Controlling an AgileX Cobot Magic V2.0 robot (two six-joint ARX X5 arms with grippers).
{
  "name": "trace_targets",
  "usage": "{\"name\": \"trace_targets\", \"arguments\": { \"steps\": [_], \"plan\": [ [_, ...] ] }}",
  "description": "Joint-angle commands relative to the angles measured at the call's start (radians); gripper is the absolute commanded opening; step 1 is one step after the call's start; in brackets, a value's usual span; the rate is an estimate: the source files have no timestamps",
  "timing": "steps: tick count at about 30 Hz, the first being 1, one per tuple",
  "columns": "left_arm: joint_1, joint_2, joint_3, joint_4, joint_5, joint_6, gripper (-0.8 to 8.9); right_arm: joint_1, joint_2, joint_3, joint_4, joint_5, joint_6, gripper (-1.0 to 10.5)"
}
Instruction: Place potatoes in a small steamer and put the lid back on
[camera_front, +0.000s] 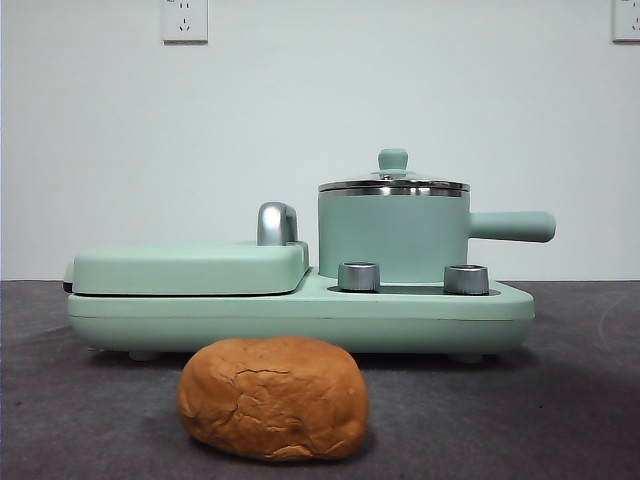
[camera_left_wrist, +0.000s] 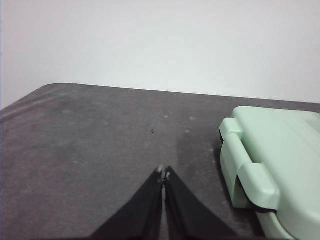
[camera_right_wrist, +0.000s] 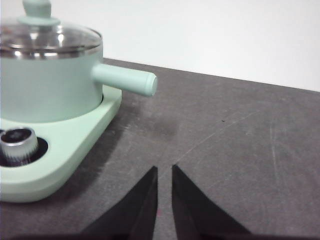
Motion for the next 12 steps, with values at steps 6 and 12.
{"name": "trace_targets", "arguments": {
  "steps": [6,12],
  "plan": [
    [0.002,0.000,0.002,0.012,0.002,-0.171,0.06,0.002,0.000,-0.003,0.104,-0.002,0.197,0.3],
    [0.002,0.000,0.016,0.053,0.034,-0.370,0.06,0.002,0.003,0.029,0.135,0.001,0.411,0.1]
  ]
}}
